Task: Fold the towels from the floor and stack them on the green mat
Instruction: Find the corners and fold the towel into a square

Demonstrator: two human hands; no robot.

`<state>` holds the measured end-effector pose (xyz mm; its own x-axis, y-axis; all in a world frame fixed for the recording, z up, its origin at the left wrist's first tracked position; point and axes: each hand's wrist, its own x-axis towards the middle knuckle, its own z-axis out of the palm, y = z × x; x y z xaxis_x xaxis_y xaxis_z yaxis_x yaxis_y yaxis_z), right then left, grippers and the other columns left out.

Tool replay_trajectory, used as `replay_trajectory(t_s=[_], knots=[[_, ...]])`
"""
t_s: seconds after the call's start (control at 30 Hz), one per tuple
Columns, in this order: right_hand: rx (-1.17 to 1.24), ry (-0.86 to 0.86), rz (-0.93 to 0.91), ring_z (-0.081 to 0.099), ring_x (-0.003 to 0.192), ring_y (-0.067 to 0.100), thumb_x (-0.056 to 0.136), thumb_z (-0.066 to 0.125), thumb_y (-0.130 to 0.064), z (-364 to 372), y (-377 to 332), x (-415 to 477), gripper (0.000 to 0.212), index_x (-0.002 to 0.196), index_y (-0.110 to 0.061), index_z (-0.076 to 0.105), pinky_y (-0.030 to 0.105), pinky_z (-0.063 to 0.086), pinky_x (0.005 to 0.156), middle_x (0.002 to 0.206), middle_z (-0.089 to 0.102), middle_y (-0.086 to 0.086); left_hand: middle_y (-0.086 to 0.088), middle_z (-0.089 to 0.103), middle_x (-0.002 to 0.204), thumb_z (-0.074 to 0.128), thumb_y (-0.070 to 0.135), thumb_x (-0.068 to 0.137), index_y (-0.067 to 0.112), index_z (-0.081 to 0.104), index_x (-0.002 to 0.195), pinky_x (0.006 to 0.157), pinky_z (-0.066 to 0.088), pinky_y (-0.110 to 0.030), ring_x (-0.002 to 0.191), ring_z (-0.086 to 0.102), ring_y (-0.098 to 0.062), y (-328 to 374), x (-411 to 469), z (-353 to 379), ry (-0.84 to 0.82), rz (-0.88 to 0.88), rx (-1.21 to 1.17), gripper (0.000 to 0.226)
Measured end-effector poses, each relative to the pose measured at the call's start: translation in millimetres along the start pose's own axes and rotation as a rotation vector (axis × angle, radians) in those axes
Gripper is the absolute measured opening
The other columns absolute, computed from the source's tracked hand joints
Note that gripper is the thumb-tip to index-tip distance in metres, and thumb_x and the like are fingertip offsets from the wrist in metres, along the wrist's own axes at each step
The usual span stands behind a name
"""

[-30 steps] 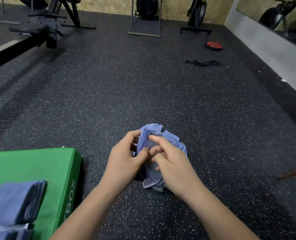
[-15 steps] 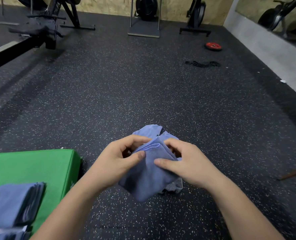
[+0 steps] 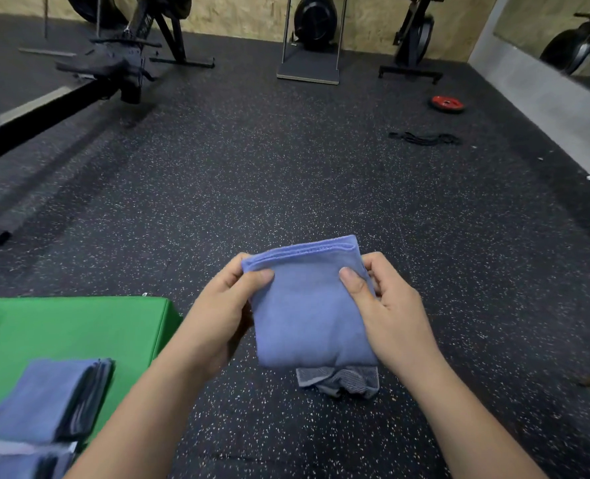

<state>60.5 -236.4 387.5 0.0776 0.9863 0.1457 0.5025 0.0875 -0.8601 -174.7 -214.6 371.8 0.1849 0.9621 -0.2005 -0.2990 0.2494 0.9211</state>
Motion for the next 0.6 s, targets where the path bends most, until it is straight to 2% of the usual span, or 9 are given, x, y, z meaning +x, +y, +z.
replay_trajectory(t_s=[0.1, 0.2, 0.23, 0.3, 0.37, 0.43, 0.5, 0.6], knots=[[0.028, 0.041, 0.001, 0.052, 0.066, 0.019, 0.105, 0.063, -0.045, 17.1, -9.4, 3.3, 0.026, 0.097, -0.022, 0.058, 0.037, 0.045, 0.068, 0.074, 0.062, 0.002, -0.008, 0.074, 0.111, 0.063, 0.028, 0.108, 0.011, 0.063, 0.119, 0.085, 0.05, -0.041, 0.099, 0.065, -0.018, -4.8, 2.8, 6.7, 0.166, 0.042, -0.02, 0.02], [0.014, 0.066, 0.003, 0.046, 0.063, 0.008, 0.105, 0.062, -0.045, 30.5, -15.7, 5.7, 0.027, 0.094, -0.021, 0.058, 0.029, 0.039, 0.064, 0.072, 0.058, 0.002, 0.0, 0.074, 0.102, 0.06, 0.045, 0.106, 0.021, 0.06, 0.108, 0.09, 0.052, -0.048, 0.093, 0.064, -0.016, -9.2, 3.9, 0.6, 0.305, 0.124, 0.187, 0.024], [0.015, 0.069, 0.013, 0.047, 0.064, 0.008, 0.105, 0.062, -0.046, 35.3, -17.2, 5.9, 0.028, 0.095, -0.021, 0.058, 0.03, 0.039, 0.065, 0.072, 0.058, 0.002, 0.005, 0.074, 0.098, 0.058, 0.048, 0.106, 0.025, 0.058, 0.106, 0.09, 0.053, -0.046, 0.089, 0.064, -0.013, -9.3, 2.3, -2.5, 0.347, 0.145, 0.295, 0.024], [0.03, 0.064, 0.028, 0.049, 0.067, 0.011, 0.105, 0.06, -0.048, 45.5, -20.8, 6.9, 0.03, 0.094, -0.02, 0.058, 0.035, 0.04, 0.067, 0.074, 0.059, 0.002, 0.011, 0.071, 0.089, 0.052, 0.045, 0.11, 0.027, 0.053, 0.104, 0.082, 0.05, -0.033, 0.079, 0.061, -0.005, -5.8, -1.9, -8.7, 0.44, 0.199, 0.501, 0.019], [0.048, 0.05, 0.03, 0.048, 0.068, 0.014, 0.106, 0.06, -0.048, 57.1, -25.5, 7.2, 0.031, 0.094, -0.019, 0.058, 0.038, 0.04, 0.068, 0.072, 0.058, 0.001, 0.009, 0.07, 0.083, 0.05, 0.041, 0.112, 0.027, 0.048, 0.101, 0.073, 0.047, -0.027, 0.072, 0.059, -0.003, 2.8, -8.1, -15.8, 0.506, 0.252, 0.619, 0.017], [0.085, 0.028, 0.021, 0.045, 0.067, 0.014, 0.106, 0.059, -0.05, 72.4, -31.7, 7.0, 0.035, 0.092, -0.018, 0.056, 0.04, 0.038, 0.066, 0.07, 0.053, 0.0, 0.007, 0.069, 0.081, 0.049, 0.039, 0.112, 0.028, 0.046, 0.1, 0.072, 0.047, -0.029, 0.075, 0.062, -0.007, 12.3, -13.4, -29.7, 0.541, 0.274, 0.695, 0.017], [0.126, -0.017, 0.019, 0.044, 0.067, 0.015, 0.105, 0.057, -0.058, 92.1, -38.1, 6.2, 0.042, 0.093, -0.018, 0.054, 0.041, 0.038, 0.065, 0.071, 0.052, 0.005, 0.006, 0.069, 0.081, 0.05, 0.038, 0.112, 0.027, 0.045, 0.1, 0.07, 0.041, -0.039, 0.076, 0.062, -0.008, 21.5, -21.8, -48.8, 0.566, 0.264, 0.734, 0.017], [0.145, -0.111, -0.004, 0.047, 0.066, 0.016, 0.104, 0.056, -0.064, 131.6, -51.3, -1.3, 0.046, 0.097, -0.018, 0.053, 0.043, 0.041, 0.065, 0.07, 0.052, -0.001, 0.006, 0.068, 0.081, 0.052, 0.039, 0.112, 0.024, 0.045, 0.102, 0.068, 0.037, -0.038, 0.075, 0.06, -0.012, 28.7, -49.0, -89.9, 0.613, 0.248, 0.752, 0.019]])
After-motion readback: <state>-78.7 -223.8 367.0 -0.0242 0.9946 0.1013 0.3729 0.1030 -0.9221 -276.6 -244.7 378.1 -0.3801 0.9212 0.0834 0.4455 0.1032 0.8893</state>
